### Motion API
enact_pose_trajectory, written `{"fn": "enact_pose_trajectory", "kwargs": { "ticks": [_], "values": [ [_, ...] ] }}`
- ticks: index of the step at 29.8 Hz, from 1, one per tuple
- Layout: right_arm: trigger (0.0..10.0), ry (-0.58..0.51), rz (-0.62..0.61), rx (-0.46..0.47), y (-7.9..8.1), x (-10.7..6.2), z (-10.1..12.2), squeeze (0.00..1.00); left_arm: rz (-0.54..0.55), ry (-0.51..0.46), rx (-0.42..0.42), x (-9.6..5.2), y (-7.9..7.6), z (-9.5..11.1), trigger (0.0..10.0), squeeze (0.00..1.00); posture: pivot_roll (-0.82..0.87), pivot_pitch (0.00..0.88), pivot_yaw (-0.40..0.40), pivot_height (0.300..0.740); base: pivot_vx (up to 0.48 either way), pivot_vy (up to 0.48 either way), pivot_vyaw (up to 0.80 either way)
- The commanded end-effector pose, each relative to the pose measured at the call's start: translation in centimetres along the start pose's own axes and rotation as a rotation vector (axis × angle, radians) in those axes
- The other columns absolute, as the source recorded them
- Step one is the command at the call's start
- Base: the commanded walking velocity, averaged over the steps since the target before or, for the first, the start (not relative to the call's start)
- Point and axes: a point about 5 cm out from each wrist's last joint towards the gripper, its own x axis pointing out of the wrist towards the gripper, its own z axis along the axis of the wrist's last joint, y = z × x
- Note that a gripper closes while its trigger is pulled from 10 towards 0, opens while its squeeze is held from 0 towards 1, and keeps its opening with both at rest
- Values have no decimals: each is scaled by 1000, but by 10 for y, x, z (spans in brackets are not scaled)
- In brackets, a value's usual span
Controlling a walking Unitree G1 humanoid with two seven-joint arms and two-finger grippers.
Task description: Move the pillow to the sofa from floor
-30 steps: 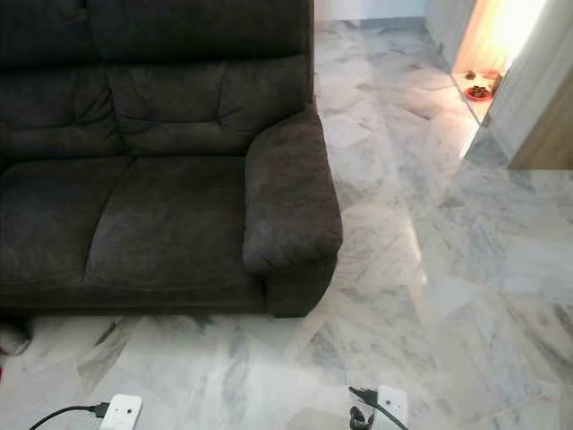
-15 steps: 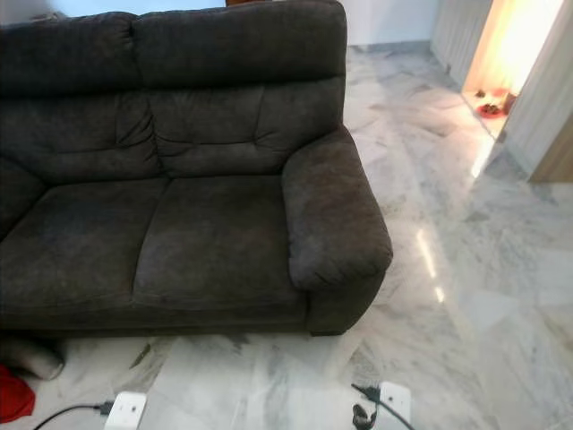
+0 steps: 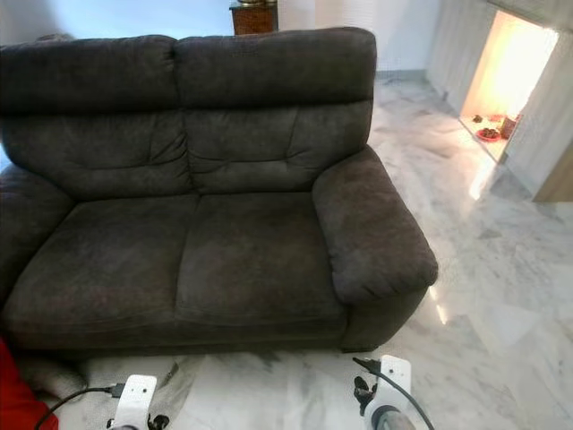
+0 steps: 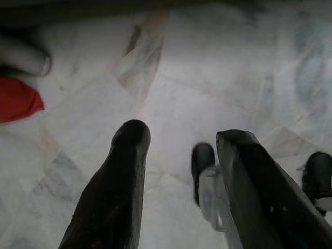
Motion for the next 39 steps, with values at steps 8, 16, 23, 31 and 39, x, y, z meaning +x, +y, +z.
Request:
{"fn": "enact_pose_trajectory", "kwargs": {
  "ticks": [8, 16, 23, 31, 39],
  "values": [
    [10000, 92, -26, 6, -8, -11, -41, 0, 36, 89, -7, -6, 10, -32, 10000, 0, 48, 0, 56, 740, 0, 480, 500],
    [10000, 105, -33, 14, -11, -14, -50, 0, 40, 108, 12, -13, 21, -55, 10000, 0, 62, 10, 60, 740, 0, 474, 800],
    [10000, 97, 2, 3, -6, -11, -43, 0, 46, 98, -5, -13, 24, -55, 10000, 0, 108, 49, 32, 740, 0, 463, 343],
    [10000, 73, 10, -8, -9, -10, -35, 0, 28, 118, -5, -14, 16, -61, 10000, 0, 87, 73, 27, 740, 0, 454, 0],
    [10000, 70, -27, -9, -25, -14, -38, 0, -34, 103, 60, -13, 0, -56, 10000, 0, 36, 90, 80, 740, 0, 104, 0]
  ]
}}
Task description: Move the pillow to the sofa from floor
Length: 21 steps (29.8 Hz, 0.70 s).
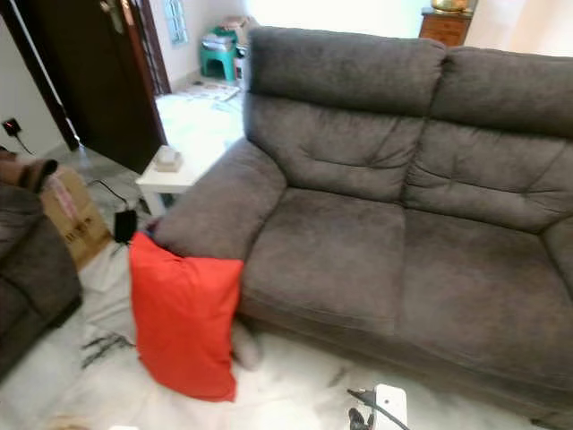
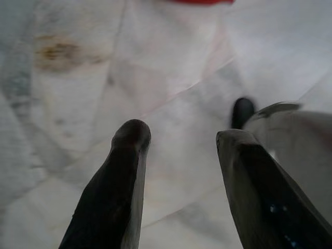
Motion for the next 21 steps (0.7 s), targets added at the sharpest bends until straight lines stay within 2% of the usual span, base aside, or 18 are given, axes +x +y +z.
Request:
{"fn": "enact_pose_trajectory", "kwargs": {
  "ticks": [1, 3, 11, 12, 13, 15, 19, 21],
  "values": [
    [10000, 21, -41, 29, -11, -5, -11, 0, -34, -1, 58, 0, -5, 1, 10000, 0, 32, 93, 88, 740, 0, 0, 0],
    [10000, 21, -48, 46, -11, -5, -12, 0, -38, -16, 79, 1, -3, 7, 10000, 0, 26, 104, 93, 740, 0, 0, 0],
    [10000, 22, -48, 50, -10, -5, -13, 0, -37, -20, 84, 2, -2, 9, 10000, 0, 26, 104, 93, 740, 0, 0, 0],
    [10000, 60, -3, -1, -4, -5, -18, 0, 0, -61, 70, 3, 11, 22, 10000, 0, 165, 107, -37, 740, 0, 0, 0],
    [10000, 92, 38, -55, 1, -4, -22, 0, 31, -93, 57, 3, 20, 31, 10000, 0, 179, 108, -46, 740, 0, 0, 0],
    [10000, 111, 87, -113, 7, -3, -21, 0, 63, -127, 48, 2, 30, 39, 10000, 0, 190, 113, -42, 740, 0, 0, 0],
    [10000, 74, 79, -66, 13, 1, -11, 0, 54, -121, 84, 2, 30, 37, 10000, 0, 191, 120, -17, 740, 0, 0, 0],
    [10000, 68, 81, -62, 22, 3, -9, 0, 52, -120, 92, 2, 31, 37, 10000, 0, 185, 113, 20, 740, 0, 0, 0]
  ]
}}
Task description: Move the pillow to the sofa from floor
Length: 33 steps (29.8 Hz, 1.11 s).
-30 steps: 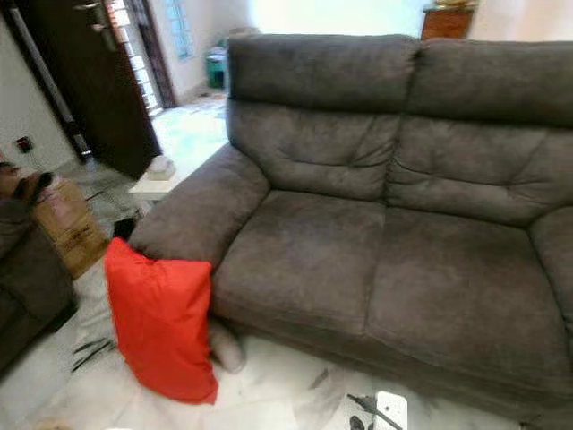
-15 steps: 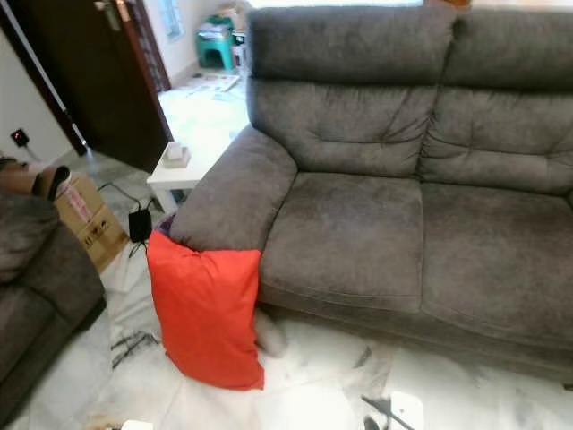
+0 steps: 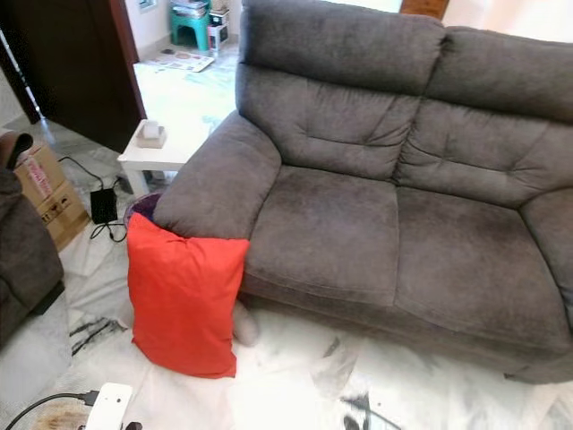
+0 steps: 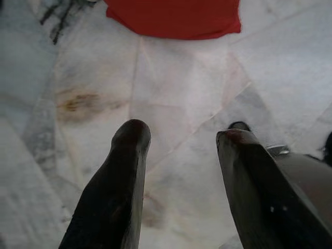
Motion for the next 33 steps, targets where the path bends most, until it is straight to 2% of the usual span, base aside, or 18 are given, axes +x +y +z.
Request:
{"fn": "enact_pose_trajectory", "kwargs": {
  "ticks": [1, 2, 4, 10, 12, 13, 15, 16, 18, 23, 26, 30, 33],
  "values": [
    [10000, 16, -10, 31, 9, 1, -6, 0, -3, 35, 8, -2, 2, -10, 10000, 0, 168, 95, 50, 740, 0, 0, 0],
    [10000, -1, -24, 67, 13, 3, -3, 0, -7, 39, 15, -3, 2, -12, 10000, 0, 141, 79, 77, 740, 0, 0, 0],
    [10000, -15, -36, 97, 12, 3, -2, 0, -13, 47, 26, -3, 0, -13, 10000, 0, 138, 77, 80, 740, 0, 0, 0],
    [10000, -17, -58, 116, 4, 0, -7, 0, -31, 50, -4, -2, -10, -12, 10000, 0, 92, 67, 102, 740, 0, 0, 0],
    [10000, -14, -78, 124, -4, -3, -10, 0, -55, 50, -16, -2, -21, -13, 10000, 0, 78, 62, 100, 740, 0, 0, 0],
    [10000, -14, -78, 124, -4, -3, -10, 0, -55, 50, -16, -2, -21, -13, 10000, 0, 78, 62, 100, 740, 0, 0, 0],
    [10000, -20, -111, 147, -16, -6, -12, 0, -80, 62, -31, -4, -34, -17, 10000, 0, 47, 49, 89, 740, 0, 0, 0],
    [10000, -20, -111, 147, -16, -6, -12, 0, -80, 62, -31, -4, -34, -17, 10000, 0, 47, 49, 89, 740, 0, 0, 0],
    [10000, -28, -153, 174, -30, -10, -12, 0, -93, 84, -54, -6, -43, -23, 10000, 0, 73, 48, 56, 740, 0, 0, 0],
    [10000, -44, -142, 166, -28, -8, -5, 0, -71, 79, -73, -6, -36, -25, 10000, 0, 129, 63, 27, 740, 0, 0, 0],
    [10000, -52, -103, 157, -12, -3, 0, 0, -43, 83, -77, -7, -23, -28, 10000, 0, 137, 56, 33, 740, 0, 0, 0],
    [10000, -55, -81, 157, -1, 0, 2, 0, -27, 86, -79, -7, -14, -28, 10000, 0, 119, 56, 52, 740, 0, 0, 0],
    [10000, -57, -59, 137, 8, 3, 6, 0, -26, 88, -41, -6, -10, -25, 10000, 0, 117, 43, 58, 740, 0, 0, 0]
  ]
}}
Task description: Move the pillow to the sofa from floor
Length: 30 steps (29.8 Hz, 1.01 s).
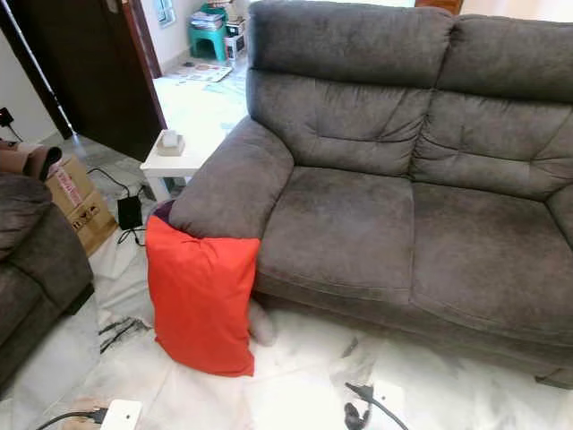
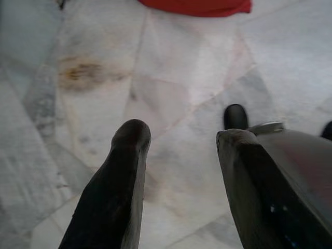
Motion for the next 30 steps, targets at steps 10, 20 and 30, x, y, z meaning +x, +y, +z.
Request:
{"fn": "enact_pose_trajectory", "kwargs": {
  "ticks": [10, 20, 30],
  "values": [
    [10000, -9, -6, 10, 6, 2, 5, 0, 16, -7, 6, 3, 7, 13, 10000, 0, 131, 16, 76, 740, 0, 0, 0],
    [10000, 26, 0, 21, 13, 1, -9, 0, 37, 25, 0, 1, 16, 3, 10000, 0, 145, 30, 73, 740, 0, 0, 0],
    [10000, -6, 2, 18, 6, 1, -1, 0, 53, 17, -20, 1, 18, 5, 10000, 0, 69, 42, 61, 740, 27, 0, 0]
  ]
}}
